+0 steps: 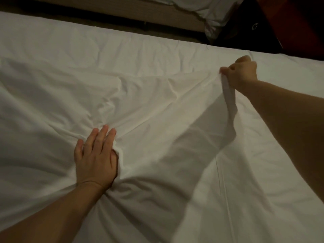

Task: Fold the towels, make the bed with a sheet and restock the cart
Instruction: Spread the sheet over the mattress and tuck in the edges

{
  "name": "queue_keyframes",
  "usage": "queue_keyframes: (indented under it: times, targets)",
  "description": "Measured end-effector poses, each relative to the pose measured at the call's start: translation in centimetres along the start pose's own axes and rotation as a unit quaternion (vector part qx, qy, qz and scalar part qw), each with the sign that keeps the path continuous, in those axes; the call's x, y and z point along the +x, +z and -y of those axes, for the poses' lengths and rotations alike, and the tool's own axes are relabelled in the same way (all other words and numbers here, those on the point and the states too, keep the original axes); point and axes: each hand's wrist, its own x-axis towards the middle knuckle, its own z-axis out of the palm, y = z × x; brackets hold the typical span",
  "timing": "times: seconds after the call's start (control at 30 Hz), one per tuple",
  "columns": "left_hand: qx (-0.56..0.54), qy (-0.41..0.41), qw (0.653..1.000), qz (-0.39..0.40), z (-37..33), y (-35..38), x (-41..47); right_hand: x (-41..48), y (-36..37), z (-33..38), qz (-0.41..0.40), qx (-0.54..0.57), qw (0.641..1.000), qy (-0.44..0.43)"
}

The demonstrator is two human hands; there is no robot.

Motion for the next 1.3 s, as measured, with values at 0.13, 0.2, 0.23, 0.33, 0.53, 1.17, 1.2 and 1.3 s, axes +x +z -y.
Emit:
queue_keyframes:
  times: [0.13, 0.2, 0.23, 0.33, 0.53, 1.17, 1.2, 1.3]
  targets:
    - [0.002, 0.001, 1.000, 0.003, 0.1, -0.1, -0.1, 0.0, 1.6, -0.1, -0.029, 0.011, 0.997, 0.077]
    - [0.005, 0.001, 1.000, 0.003, 0.1, 0.0, 0.0, -0.1, 2.0, -0.2, 0.039, -0.020, 0.995, 0.091]
    - [0.006, 0.001, 1.000, 0.003, 0.1, 0.0, 0.0, -0.2, 1.9, -0.3, 0.089, -0.013, 0.992, 0.089]
    - [0.008, 0.002, 1.000, 0.005, 0.1, 0.2, -0.1, -0.8, 0.1, -0.8, 0.216, 0.044, 0.972, 0.082]
    - [0.010, 0.001, 1.000, 0.001, 0.1, -0.1, 0.1, 0.4, -0.9, 1.2, 0.126, -0.062, 0.988, -0.064]
    - [-0.024, -0.001, 0.999, 0.024, 0.2, -0.7, 0.3, -12.1, 11.5, 12.4, 0.195, -0.157, 0.926, -0.283]
    - [-0.033, -0.003, 0.999, 0.027, 0.2, -1.1, 0.5, -12.1, 11.8, 12.7, 0.161, -0.174, 0.930, -0.281]
    - [-0.091, -0.017, 0.995, 0.036, 0.1, -3.8, 1.1, -12.0, 11.4, 14.5, 0.096, -0.118, 0.951, -0.270]
